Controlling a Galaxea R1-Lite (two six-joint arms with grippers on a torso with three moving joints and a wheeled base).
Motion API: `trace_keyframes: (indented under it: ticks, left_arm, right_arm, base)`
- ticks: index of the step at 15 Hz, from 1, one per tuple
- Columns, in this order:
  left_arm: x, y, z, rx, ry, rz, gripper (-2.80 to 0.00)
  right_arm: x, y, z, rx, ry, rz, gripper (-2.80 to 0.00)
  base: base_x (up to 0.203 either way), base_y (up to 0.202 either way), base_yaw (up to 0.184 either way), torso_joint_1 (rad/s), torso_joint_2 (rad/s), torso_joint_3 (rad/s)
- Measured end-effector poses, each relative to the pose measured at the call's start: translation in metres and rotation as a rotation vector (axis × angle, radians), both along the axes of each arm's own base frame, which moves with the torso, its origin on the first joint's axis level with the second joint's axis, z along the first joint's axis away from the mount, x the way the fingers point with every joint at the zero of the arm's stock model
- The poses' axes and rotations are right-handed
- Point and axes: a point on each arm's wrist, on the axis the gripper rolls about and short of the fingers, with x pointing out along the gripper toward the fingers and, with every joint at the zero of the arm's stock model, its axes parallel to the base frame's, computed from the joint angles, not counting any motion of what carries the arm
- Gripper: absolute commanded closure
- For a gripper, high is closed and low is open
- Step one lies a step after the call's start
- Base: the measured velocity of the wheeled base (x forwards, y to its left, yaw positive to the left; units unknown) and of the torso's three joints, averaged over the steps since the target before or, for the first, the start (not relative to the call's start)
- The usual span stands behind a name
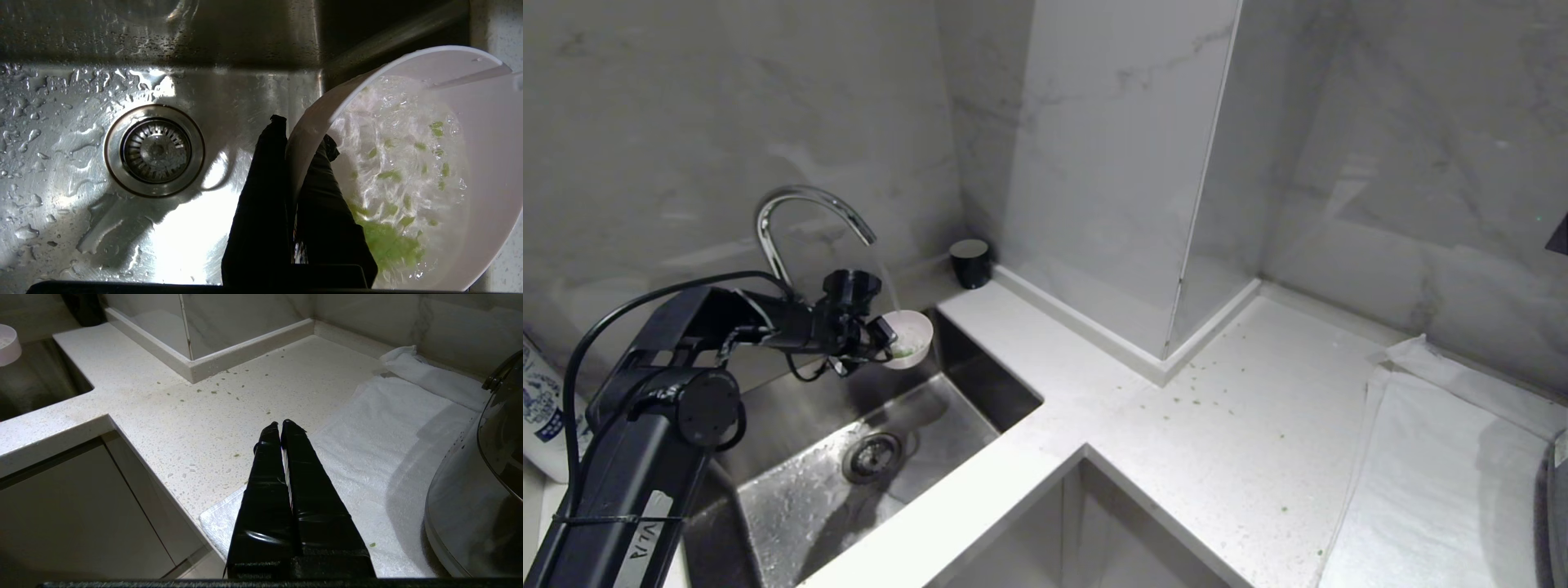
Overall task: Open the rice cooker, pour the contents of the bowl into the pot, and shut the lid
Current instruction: Fill a bowl with water from the tap
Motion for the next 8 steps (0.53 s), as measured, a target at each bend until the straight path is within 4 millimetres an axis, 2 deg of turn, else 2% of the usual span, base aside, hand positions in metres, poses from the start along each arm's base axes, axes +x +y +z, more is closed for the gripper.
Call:
trace_keyframes:
  ticks: [8]
  left_arm:
    - [-0.0002, 0.0014, 0.001, -0.001, 0.0, 0.004, 0.0]
  right_arm:
    - [0.0, 0.0, 0.0, 0.0, 0.0, 0.0, 0.0]
  base:
    - [0.0, 0.0, 0.0, 0.0, 0.0, 0.0]
